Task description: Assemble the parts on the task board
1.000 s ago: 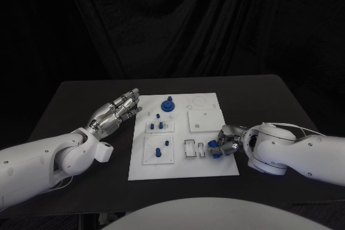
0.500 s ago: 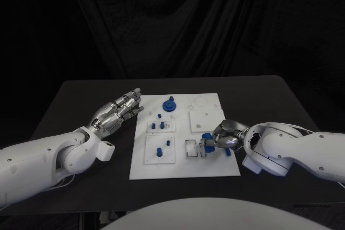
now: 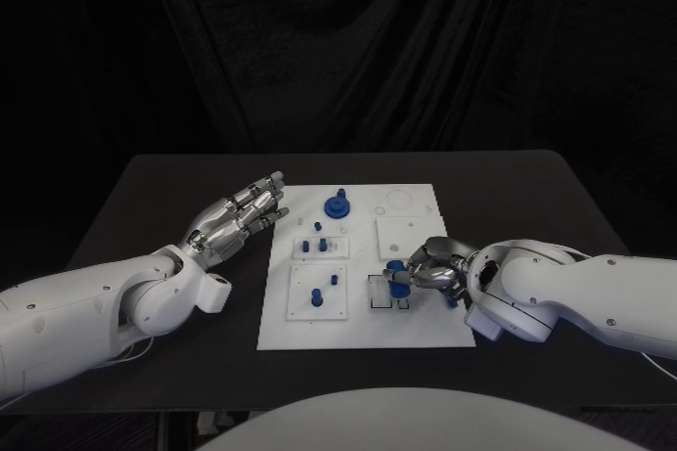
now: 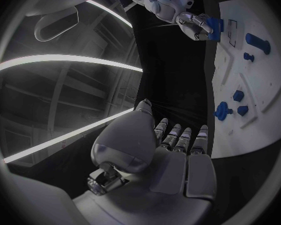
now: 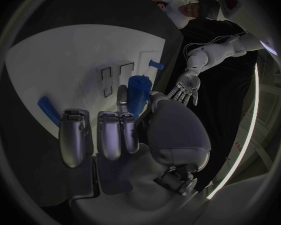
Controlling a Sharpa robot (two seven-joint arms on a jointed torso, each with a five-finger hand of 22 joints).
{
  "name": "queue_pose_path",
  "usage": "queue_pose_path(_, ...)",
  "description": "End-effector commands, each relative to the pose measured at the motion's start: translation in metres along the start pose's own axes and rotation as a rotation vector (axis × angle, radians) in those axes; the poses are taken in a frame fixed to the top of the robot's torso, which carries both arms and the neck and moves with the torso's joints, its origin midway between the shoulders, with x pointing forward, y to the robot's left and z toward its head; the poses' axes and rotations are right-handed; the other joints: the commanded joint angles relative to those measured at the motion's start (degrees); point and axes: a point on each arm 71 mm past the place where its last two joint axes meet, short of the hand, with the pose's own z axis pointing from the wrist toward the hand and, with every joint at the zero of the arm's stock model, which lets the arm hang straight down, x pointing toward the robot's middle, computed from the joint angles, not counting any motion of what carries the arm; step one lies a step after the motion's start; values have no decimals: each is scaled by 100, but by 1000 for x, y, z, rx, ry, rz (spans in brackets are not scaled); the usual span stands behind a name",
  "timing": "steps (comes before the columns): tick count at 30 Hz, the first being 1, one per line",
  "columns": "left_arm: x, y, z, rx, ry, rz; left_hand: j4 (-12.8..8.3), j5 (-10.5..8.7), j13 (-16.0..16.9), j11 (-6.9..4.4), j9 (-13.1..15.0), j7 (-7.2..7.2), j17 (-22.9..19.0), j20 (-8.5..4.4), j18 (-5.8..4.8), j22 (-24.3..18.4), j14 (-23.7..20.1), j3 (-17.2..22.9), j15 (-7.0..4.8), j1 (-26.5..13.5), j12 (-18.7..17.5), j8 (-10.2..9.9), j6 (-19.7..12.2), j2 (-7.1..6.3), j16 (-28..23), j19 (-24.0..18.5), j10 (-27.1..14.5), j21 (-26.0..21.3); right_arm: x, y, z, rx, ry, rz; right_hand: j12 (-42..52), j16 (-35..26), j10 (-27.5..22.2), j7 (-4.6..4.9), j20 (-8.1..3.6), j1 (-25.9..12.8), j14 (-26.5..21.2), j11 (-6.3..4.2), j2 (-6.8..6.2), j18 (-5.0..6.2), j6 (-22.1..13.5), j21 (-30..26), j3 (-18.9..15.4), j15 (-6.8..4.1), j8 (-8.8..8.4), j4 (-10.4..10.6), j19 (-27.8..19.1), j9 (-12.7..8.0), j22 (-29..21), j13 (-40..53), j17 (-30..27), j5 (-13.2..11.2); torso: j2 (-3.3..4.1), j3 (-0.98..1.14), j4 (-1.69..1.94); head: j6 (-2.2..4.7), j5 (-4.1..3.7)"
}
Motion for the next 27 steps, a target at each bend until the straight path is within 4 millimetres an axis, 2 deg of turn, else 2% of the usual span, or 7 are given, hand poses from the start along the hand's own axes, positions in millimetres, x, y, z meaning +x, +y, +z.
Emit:
queue_pose_path(1, 2, -2, 1, 27, 12, -15, -15, 27, 3, 46, 7, 44, -10, 35, 98, 8, -2, 38, 49, 78, 30, 10, -10, 1, -21, 3, 8, 18, 4, -1, 2, 23, 34, -2, 15, -26, 588, 15, 39, -136, 499, 34, -21, 14, -50, -47, 417, 44, -55, -383, 427, -29, 1370, 1509, 931, -280, 4, 0, -9, -1, 25)
queue_pose_path(6, 2, -1, 1, 27, 14, -16, -20, 35, 4, 47, 7, 47, -10, 35, 98, 12, -2, 42, 52, 86, 32, 10, -10, 2, -21, 5, 8, 20, 6, -1, 4, 38, 48, -22, 15, -30, 588, 44, 64, -224, 496, 54, -48, 19, -94, -65, 316, 77, -99, -301, 417, -70, 1363, 1509, 917, -509, 4, -5, 10, -1, 48)
queue_pose_path(10, 2, -1, 1, 26, 14, -17, -24, 40, 4, 48, 7, 49, -10, 35, 98, 16, -2, 45, 54, 92, 31, 10, -9, 3, -21, 6, 7, 21, 8, -1, 5, 45, 64, -39, 15, -39, 588, 69, 99, -308, 491, 75, -73, 23, -127, -80, 192, 112, -148, -226, 411, -124, 1357, 1509, 889, -825, 13, -2, 12, -1, 76)
queue_pose_path(15, 1, -1, 1, 25, 14, -17, -36, 55, 4, 49, 7, 55, -10, 37, 99, 18, -2, 54, 62, 109, 30, 11, -8, 5, -21, 9, 6, 22, 9, 0, 7, 45, 76, -49, 15, -42, 588, 80, 115, -367, 489, 86, -104, 24, -141, -85, 107, 126, -173, -185, 409, -155, 1356, 1509, 881, -918, 11, -10, 3, -1, 98)
queue_pose_path(21, 1, -1, 2, 23, 16, -18, -57, 82, 3, 51, 9, 67, -10, 38, 98, 15, -2, 68, 64, 134, 27, 13, 3, 7, -21, 10, 3, 22, 10, 1, 8, 46, 83, -56, 15, -45, 588, 85, 125, -399, 487, 91, -99, 27, -147, -94, 51, 134, -189, -165, 404, -179, 1352, 1509, 871, -1026, 2, 2, -8, -1, 110)
queue_pose_path(23, 1, -1, 2, 23, 16, -18, -57, 82, 3, 51, 9, 67, -10, 38, 98, 15, -2, 68, 64, 134, 27, 13, 3, 7, -21, 10, 3, 22, 10, 1, 9, 45, 81, -56, 15, -49, 588, 88, 131, -433, 485, 95, -64, 26, -145, -93, 11, 137, -196, -151, 405, -197, 1353, 1509, 859, -1127, 0, 3, -6, -1, 108)
queue_pose_path(27, 1, 0, 2, 22, 16, -18, -67, 95, 3, 51, 10, 72, -10, 38, 97, 17, -2, 74, 66, 147, 28, 14, 8, 7, -21, 11, 2, 23, 10, 1, 10, 47, 76, -54, 15, -49, 588, 89, 133, -462, 485, 97, -14, 28, -140, -98, -1, 138, -197, -138, 402, -206, 1351, 1509, 857, -1153, -1, 9, -11, -1, 112)
